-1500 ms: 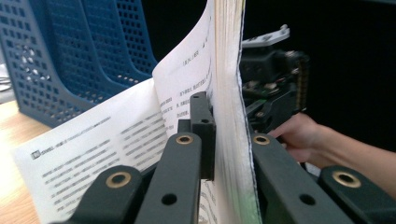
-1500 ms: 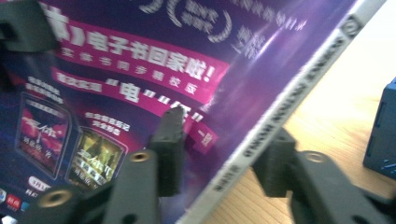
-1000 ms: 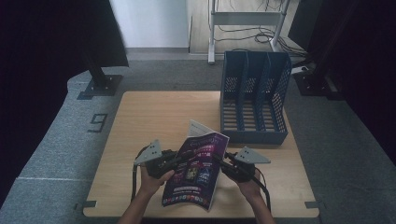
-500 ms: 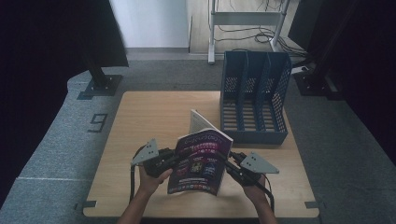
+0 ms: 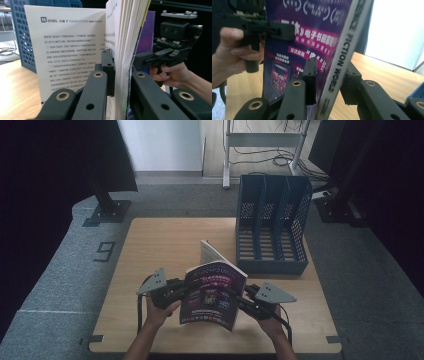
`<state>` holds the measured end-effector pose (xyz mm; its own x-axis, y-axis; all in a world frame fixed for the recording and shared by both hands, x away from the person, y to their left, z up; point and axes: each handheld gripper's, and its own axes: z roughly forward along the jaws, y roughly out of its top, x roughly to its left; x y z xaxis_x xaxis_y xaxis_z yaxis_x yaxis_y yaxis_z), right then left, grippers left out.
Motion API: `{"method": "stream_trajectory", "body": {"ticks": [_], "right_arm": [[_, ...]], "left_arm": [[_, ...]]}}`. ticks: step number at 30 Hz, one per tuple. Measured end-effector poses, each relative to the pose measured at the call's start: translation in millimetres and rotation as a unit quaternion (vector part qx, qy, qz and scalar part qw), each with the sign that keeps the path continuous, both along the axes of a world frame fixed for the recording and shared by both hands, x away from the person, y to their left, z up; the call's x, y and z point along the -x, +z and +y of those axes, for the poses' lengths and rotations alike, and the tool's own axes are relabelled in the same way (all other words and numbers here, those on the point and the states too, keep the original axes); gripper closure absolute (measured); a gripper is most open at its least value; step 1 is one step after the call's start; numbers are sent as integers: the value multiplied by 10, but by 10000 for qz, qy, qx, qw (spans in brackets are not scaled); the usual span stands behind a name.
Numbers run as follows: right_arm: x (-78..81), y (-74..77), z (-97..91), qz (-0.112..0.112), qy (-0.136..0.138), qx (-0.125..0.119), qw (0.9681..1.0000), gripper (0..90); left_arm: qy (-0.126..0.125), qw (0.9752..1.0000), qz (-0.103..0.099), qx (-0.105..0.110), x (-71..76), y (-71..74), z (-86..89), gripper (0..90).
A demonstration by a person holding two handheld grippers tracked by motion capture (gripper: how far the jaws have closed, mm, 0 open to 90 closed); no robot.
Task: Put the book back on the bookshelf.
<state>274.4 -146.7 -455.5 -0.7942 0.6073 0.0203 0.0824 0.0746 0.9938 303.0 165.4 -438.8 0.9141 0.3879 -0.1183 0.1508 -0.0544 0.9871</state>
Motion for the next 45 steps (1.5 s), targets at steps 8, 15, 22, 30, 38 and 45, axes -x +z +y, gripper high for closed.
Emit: {"method": "stream_trajectory", "body": {"ticks": [8,15,22,30,38,45], "right_arm": [[-69,6,114,45,91,115,9999,685],[-112,70,157,82,73,6,9999,760],[-124,59,147,267,-14,-163,9995,786],[-98,62,160,287,-52,-264,9992,803],[-21,122,175,88,-212,-165,9996,812],[-1,148,119,-13,-292,-178,9994,813]], "left_arm": [[-23,10000,11,-21,0,-3,-16,863],[219,9997,44,-127,-24,-21,0,838],[549,9980,14,-298,-27,-46,-38,720],[847,9957,26,-379,-41,-58,-29,634],[992,9939,61,-478,-49,-66,-41,569],[1117,9921,89,-559,-63,-84,-41,521]]}}
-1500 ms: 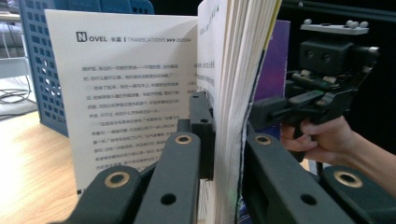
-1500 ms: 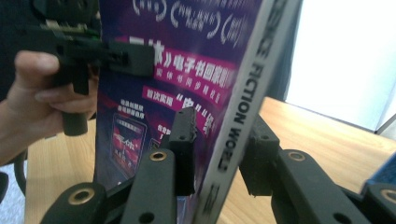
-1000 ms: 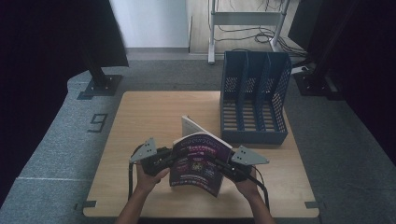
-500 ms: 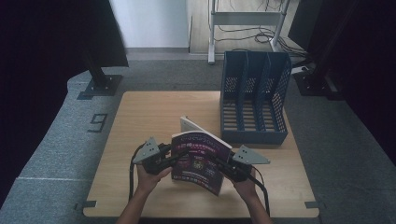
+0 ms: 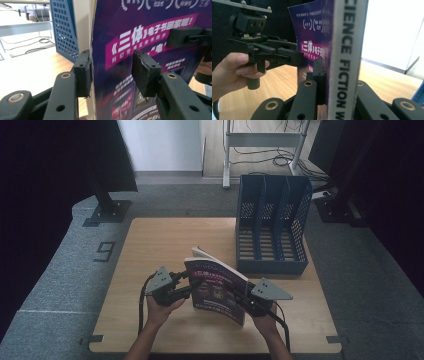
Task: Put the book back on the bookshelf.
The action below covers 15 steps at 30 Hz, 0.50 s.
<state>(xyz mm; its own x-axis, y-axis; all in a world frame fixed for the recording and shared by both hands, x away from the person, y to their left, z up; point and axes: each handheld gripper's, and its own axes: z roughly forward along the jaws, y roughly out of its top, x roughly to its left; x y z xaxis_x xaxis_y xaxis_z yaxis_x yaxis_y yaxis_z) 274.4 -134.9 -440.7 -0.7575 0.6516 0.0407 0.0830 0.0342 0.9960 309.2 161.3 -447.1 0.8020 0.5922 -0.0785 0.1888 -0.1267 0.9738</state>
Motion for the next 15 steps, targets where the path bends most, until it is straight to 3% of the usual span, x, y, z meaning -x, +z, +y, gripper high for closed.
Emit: {"method": "stream_trajectory", "body": {"ticks": [15], "right_arm": [[49,91,-175,-205,-337,-121,9991,814]], "left_arm": [[95,9997,228,-42,-42,-44,-4,488]]}}
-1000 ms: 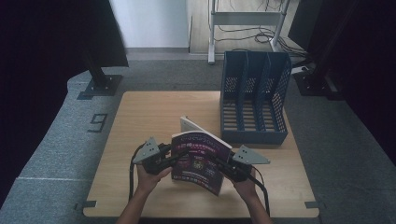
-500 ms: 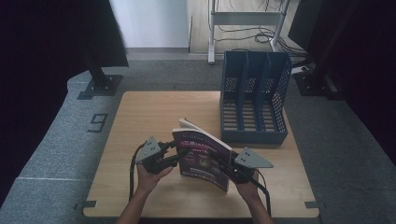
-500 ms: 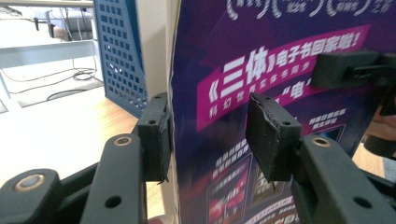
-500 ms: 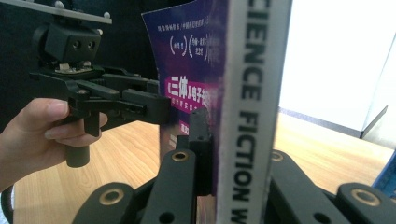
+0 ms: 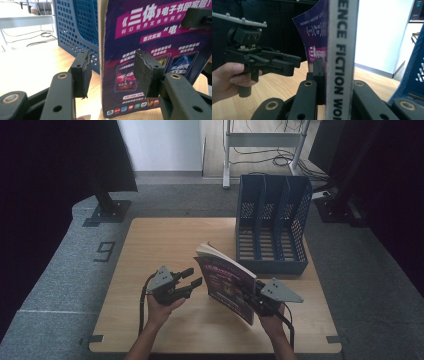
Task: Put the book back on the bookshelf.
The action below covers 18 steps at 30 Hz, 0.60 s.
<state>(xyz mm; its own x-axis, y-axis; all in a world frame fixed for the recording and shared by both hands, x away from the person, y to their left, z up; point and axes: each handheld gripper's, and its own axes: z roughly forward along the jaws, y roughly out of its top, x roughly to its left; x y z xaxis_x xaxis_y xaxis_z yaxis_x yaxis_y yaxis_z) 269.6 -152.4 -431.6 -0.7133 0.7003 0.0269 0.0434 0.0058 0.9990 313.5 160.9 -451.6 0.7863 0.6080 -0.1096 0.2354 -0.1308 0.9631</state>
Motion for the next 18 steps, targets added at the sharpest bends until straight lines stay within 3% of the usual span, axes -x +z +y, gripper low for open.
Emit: {"method": "stream_trajectory", "body": {"ticks": [18], "right_arm": [[31,70,-134,-80,-214,-144,9996,814]], "left_arm": [[-58,9998,157,-82,-26,-45,-36,480]]}}
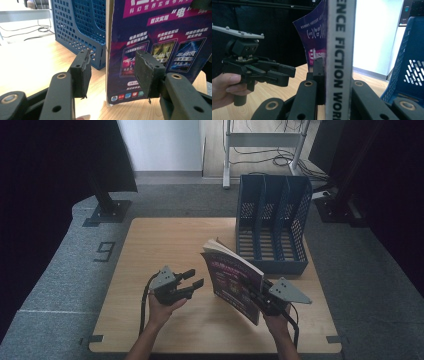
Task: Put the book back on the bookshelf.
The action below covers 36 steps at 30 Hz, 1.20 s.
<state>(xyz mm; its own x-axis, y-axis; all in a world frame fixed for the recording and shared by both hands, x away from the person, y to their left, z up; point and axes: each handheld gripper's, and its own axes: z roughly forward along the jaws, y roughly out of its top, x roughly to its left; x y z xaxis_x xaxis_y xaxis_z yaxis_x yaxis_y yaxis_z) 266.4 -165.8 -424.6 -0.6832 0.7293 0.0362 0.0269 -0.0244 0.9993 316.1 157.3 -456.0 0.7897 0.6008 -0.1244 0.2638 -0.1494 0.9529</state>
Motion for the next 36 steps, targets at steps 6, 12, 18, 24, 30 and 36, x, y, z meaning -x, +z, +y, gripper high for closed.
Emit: {"method": "stream_trajectory", "body": {"ticks": [6,12,18,24,30,36], "right_arm": [[18,34,-47,-25,-48,-86,9999,814],[26,53,-88,-76,-156,-142,9997,814],[39,81,-147,-126,-250,-225,9994,814],[39,92,-203,-133,-381,-277,9988,814],[33,96,-256,-133,-516,-324,9981,814],[47,115,-312,-160,-596,-373,9974,814]], "left_arm": [[5,10000,6,4,0,-1,1,480],[19,9999,102,-57,-23,-29,-3,478],[119,9992,342,-163,-67,-76,-6,478],[108,9985,471,-253,-95,-109,-16,477],[54,9977,580,-333,-114,-138,-35,476],[19,9971,651,-395,-127,-159,-46,477]]}}
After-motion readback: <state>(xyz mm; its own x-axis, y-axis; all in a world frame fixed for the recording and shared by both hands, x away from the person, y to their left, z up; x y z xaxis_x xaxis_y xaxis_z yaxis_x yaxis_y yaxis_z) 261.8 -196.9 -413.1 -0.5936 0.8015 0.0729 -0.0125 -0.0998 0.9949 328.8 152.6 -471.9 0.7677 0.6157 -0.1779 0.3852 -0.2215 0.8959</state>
